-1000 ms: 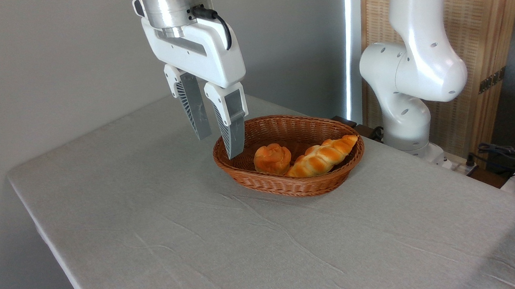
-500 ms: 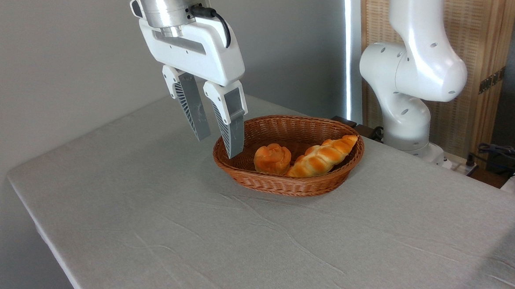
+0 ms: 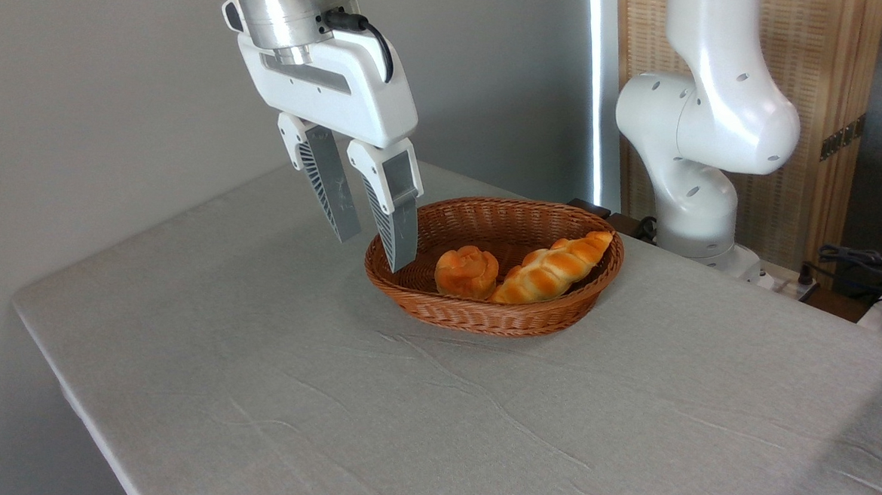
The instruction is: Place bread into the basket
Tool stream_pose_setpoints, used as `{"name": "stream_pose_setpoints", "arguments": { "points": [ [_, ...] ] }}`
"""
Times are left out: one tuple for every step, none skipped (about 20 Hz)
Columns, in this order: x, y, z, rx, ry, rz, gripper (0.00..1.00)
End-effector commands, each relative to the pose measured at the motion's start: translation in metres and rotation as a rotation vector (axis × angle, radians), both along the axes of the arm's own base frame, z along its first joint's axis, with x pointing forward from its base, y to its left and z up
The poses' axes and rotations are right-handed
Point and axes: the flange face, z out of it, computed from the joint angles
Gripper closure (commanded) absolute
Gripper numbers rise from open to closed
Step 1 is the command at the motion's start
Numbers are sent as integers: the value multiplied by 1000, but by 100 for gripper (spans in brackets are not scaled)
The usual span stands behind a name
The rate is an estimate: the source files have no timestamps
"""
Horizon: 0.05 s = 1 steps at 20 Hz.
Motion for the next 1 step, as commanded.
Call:
{"name": "stream_pose_setpoints", "arguments": {
  "points": [
    [3, -1, 4, 15, 0, 11, 0]
  ]
}}
